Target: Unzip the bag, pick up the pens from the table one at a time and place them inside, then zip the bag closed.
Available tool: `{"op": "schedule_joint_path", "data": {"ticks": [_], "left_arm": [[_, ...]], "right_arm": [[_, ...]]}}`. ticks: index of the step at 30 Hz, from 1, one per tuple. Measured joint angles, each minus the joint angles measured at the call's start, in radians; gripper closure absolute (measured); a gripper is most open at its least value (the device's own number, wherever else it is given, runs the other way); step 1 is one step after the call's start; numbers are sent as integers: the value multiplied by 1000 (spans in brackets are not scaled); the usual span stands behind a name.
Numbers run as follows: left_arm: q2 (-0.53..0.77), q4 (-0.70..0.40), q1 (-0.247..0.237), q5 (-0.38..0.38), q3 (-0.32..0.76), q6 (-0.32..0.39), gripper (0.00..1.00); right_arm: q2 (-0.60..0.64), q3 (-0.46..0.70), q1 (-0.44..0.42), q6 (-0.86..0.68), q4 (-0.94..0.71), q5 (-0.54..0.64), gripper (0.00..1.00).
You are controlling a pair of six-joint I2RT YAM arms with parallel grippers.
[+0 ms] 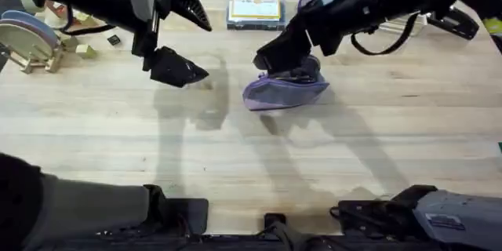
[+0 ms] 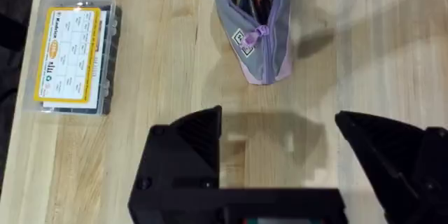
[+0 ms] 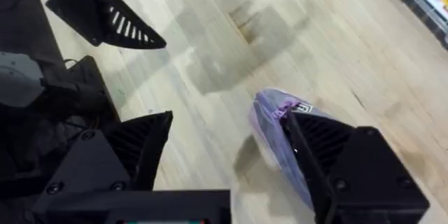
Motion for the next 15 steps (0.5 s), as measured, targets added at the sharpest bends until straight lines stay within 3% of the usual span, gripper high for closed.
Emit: {"op": "schedule_joint_path", "data": {"ticks": [15], "left_arm": [[0,0,0,0,0,0,7]], "right_arm": [[0,0,0,6,6,1,4]]}}
